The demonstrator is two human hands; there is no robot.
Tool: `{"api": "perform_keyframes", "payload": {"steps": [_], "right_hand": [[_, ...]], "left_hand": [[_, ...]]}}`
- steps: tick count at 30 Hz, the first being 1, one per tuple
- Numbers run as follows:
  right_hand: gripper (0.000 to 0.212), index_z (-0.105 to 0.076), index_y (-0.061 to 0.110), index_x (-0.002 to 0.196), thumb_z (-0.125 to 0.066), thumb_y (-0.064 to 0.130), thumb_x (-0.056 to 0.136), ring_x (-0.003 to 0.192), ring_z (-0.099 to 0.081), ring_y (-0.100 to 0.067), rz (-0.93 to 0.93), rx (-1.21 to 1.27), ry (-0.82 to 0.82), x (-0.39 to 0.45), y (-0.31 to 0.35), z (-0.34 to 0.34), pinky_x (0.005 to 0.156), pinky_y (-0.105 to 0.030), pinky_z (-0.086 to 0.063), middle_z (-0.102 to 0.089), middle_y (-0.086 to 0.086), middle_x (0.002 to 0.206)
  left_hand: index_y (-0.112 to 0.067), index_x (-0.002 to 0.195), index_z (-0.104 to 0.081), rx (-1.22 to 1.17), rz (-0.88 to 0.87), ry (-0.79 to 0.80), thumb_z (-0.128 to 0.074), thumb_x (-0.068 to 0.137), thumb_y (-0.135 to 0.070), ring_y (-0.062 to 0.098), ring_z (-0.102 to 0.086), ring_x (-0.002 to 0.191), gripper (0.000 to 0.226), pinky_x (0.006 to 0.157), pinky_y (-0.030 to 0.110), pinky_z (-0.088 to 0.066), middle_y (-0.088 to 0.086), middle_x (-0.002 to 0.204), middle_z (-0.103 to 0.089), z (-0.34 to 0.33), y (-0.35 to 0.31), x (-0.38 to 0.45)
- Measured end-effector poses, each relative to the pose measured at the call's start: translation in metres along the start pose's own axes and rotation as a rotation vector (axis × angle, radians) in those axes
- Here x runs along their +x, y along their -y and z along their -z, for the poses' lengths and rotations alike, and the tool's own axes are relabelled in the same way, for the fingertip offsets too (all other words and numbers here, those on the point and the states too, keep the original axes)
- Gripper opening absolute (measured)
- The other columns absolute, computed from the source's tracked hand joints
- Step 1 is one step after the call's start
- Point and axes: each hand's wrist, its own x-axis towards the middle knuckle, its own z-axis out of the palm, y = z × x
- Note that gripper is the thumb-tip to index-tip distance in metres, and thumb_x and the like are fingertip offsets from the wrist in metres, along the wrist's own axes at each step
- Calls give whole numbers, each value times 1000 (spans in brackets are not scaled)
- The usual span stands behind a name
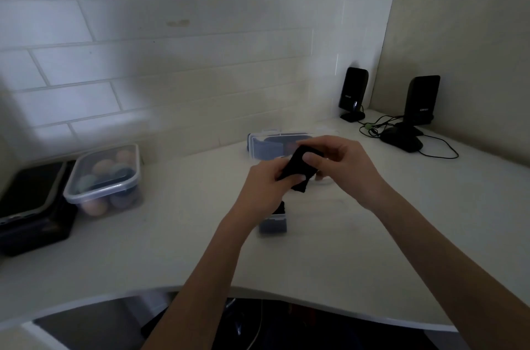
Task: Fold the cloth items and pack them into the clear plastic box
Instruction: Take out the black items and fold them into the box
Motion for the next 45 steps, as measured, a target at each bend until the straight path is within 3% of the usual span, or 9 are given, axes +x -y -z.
{"api": "perform_keyframes", "payload": {"steps": [4,9,16,21,26,31,37,41,45], "right_hand": [[30,-69,16,105,-73,5,77,86,-64,-6,91,-278,97,0,0,4,71,-12,-51,-71,1,98],[29,-63,29,82,-77,5,73,81,-63,-9,155,-460,204,-1,1,10,72,-20,-54,-68,3,87],[19,-54,12,76,-73,10,73,77,-44,-10,344,-783,516,2,-13,-7,64,-15,-35,-49,4,85],[21,-67,12,103,-65,12,82,82,-47,-7,127,-846,647,8,-15,-14,69,-15,-36,-49,13,85],[10,-66,10,90,-64,17,84,76,-54,-15,-13,-830,754,12,-16,-10,71,-25,-46,-64,-2,83],[11,-67,15,92,-68,9,82,65,-60,-13,-176,-589,685,14,-18,0,64,-23,-52,-65,-2,77],[31,-65,22,110,-71,22,80,59,-46,5,-29,-883,624,10,-21,-3,59,-11,-38,-63,10,84],[35,-66,29,115,-69,26,81,59,-48,8,-53,-915,655,12,-22,-4,59,-5,-35,-71,8,97],[38,-68,35,110,-75,35,73,61,-55,6,-91,-863,633,14,-27,-8,71,-15,-48,-75,9,92]], "left_hand": [[-19,96,-71,-19,12,-16,-71,79,-14,-13,-59,61,17,62,5,-44,-7,78,-69,4,5,-1],[-26,105,-69,35,13,-47,-69,79,-23,4,-63,97,27,85,21,-48,-9,99,-70,12,13,-7],[-18,73,-71,391,25,-210,-48,74,-31,17,-62,65,27,67,35,-51,-2,68,-70,17,22,-21],[-18,77,-72,565,-38,-135,-47,77,-31,23,-59,69,28,69,34,-43,3,70,-69,15,23,-20],[-17,88,-72,554,3,-95,-53,86,-25,21,-54,79,20,72,32,-39,6,79,-66,12,26,-19],[-20,86,-71,512,56,31,-52,85,-24,17,-53,85,19,73,32,-45,5,82,-67,13,34,-13],[-19,104,-71,435,100,319,-55,76,-2,8,-56,80,36,67,9,-41,-1,103,-71,26,20,-7],[-23,116,-65,498,87,453,-60,80,-2,9,-54,97,42,83,18,-36,-2,117,-65,36,18,-3],[-24,112,-66,494,40,434,-65,80,-7,9,-56,91,37,77,19,-39,-3,111,-67,34,20,-1]]}}
